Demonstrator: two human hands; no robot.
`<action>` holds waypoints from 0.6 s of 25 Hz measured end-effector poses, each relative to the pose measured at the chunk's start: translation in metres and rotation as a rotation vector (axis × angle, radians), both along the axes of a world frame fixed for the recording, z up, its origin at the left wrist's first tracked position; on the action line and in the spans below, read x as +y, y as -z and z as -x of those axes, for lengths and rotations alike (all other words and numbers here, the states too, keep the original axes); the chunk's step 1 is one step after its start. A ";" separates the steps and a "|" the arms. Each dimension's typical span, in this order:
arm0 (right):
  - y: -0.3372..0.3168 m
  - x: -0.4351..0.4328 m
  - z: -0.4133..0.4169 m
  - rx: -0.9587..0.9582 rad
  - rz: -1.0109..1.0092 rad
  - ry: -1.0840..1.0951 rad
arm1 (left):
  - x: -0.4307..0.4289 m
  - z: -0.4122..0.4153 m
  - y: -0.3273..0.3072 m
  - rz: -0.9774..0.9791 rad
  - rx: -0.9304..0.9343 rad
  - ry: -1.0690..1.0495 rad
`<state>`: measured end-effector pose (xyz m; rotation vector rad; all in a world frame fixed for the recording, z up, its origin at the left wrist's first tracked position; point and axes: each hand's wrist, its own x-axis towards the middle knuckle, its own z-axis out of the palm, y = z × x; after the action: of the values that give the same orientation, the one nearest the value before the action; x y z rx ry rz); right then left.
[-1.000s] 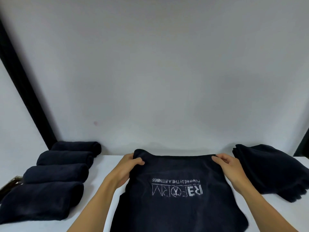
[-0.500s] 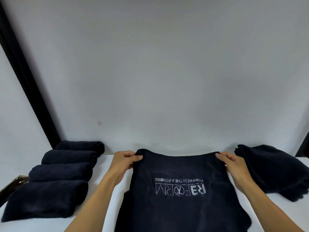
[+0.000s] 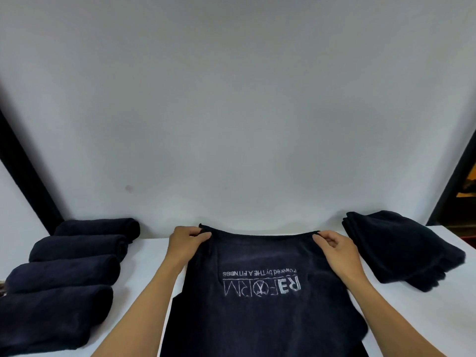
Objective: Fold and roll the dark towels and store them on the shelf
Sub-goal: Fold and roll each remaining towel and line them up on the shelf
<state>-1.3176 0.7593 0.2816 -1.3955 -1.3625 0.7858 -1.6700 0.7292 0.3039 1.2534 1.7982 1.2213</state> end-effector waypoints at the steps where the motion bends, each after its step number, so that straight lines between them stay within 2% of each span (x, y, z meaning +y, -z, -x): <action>1: 0.000 0.000 -0.001 0.021 -0.002 -0.002 | -0.003 0.000 -0.001 -0.030 -0.019 0.002; 4: -0.013 -0.005 -0.001 0.142 -0.033 -0.001 | -0.014 0.000 -0.016 -0.131 -0.150 0.017; 8: -0.080 -0.015 -0.002 0.271 -0.171 0.009 | -0.032 0.006 -0.074 -0.340 -0.335 -0.019; 15: -0.217 -0.047 -0.003 0.340 -0.508 -0.077 | -0.070 0.018 -0.201 -0.724 -0.392 0.010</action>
<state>-1.3150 0.7124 0.4984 -0.7783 -1.2387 0.6326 -1.6884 0.6596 0.5048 1.2514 1.0888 2.0485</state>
